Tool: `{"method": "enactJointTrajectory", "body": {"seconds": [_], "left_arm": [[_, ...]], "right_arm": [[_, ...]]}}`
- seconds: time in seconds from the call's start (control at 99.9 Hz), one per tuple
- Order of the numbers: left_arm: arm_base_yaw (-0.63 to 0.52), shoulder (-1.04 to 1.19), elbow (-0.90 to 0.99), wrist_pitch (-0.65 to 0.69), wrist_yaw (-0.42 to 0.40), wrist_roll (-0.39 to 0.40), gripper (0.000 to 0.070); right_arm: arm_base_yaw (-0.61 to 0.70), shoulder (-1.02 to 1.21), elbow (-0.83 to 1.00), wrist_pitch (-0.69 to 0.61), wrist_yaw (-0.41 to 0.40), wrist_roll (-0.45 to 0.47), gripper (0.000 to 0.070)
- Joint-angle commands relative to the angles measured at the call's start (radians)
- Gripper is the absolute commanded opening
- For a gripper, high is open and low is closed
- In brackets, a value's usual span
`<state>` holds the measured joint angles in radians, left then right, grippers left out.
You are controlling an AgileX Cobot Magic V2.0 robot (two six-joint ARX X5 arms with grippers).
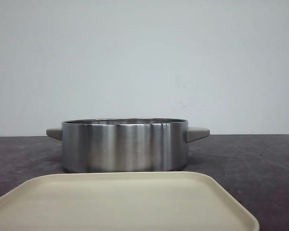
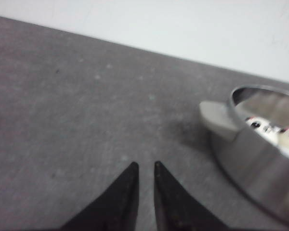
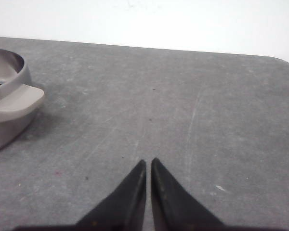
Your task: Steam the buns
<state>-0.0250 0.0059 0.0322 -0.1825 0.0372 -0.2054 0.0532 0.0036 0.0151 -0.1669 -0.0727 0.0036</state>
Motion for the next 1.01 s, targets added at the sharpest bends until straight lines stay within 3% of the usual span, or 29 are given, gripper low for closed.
{"method": "enactJointTrajectory", "body": {"seconds": [0.0, 0.21, 0.36, 1.001], "left_arm": [[0.008, -0.003, -0.019, -0.009, -0.017, 0.054, 0.0012], [0.084, -0.003, -0.019, -0.009, -0.023, 0.092, 0.0013], [0.09, -0.003, -0.018, -0.004, -0.018, 0.028, 0.0012], [0.09, -0.003, -0.018, -0.005, -0.019, 0.029, 0.0013]], "right_arm": [[0.002, 0.0, -0.003, 0.009, 0.002, 0.005, 0.0011], [0.002, 0.0, -0.003, 0.009, 0.002, 0.005, 0.0011], [0.002, 0.0, -0.003, 0.009, 0.002, 0.005, 0.0011], [0.002, 0.0, -0.003, 0.009, 0.002, 0.005, 0.0011]]}}
